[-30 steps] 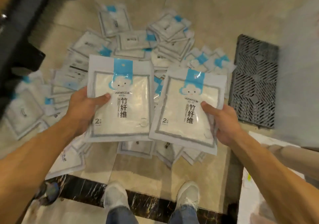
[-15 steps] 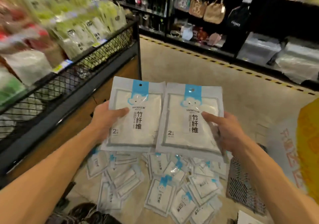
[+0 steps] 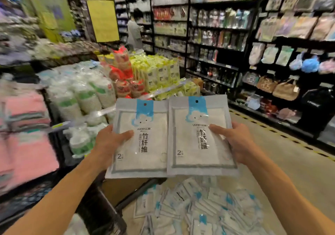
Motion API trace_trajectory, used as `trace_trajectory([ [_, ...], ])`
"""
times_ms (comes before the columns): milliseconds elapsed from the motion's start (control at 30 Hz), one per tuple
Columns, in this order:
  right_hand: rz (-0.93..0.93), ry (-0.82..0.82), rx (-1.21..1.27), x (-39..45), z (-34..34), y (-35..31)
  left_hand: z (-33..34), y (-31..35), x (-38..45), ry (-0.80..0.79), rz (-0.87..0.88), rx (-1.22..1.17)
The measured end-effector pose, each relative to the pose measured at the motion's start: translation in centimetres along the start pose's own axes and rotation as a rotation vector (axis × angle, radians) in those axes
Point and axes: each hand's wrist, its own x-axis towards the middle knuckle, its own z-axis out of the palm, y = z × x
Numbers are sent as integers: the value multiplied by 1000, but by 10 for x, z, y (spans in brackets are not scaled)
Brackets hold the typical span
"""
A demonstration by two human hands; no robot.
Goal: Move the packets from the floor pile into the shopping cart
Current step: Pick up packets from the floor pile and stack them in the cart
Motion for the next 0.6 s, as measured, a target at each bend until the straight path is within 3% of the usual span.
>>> trace_trajectory([
  [300,-49,-451,-48,-32,90,-5,-105,14,-138,406,66,-83],
  [600,9,-766,-85,-125,195,25,-207,-6,-284,737,56,-126],
])
